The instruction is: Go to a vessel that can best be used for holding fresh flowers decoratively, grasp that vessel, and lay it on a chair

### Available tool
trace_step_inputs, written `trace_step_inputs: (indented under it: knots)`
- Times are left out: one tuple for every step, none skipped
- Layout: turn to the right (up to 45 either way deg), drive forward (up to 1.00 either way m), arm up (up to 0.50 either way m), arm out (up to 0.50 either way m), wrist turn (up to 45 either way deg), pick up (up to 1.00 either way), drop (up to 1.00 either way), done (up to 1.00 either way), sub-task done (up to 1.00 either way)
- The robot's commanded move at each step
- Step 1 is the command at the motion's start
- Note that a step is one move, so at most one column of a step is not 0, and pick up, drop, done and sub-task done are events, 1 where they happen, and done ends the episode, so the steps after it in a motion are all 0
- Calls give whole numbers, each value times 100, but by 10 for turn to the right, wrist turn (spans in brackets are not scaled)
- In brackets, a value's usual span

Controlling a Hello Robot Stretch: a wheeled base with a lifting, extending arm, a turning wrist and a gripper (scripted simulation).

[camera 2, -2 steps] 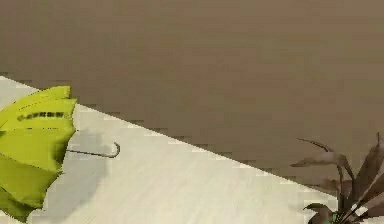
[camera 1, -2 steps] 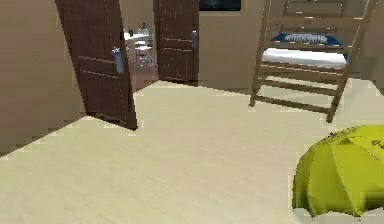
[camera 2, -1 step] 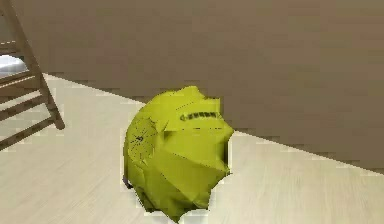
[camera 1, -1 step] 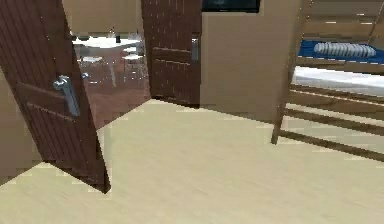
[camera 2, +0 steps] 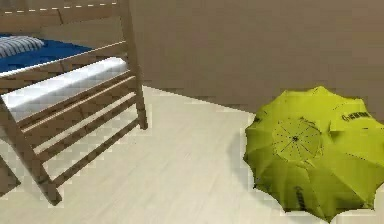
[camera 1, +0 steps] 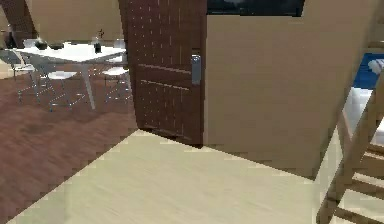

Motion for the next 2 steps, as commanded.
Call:
trace_step_inputs:
  knots:
    - [30, 0, 0, 0, 0, 0, 0, 0, 0]
    - [0, 65, 0, 0, 0, 0, 0, 0, 0]
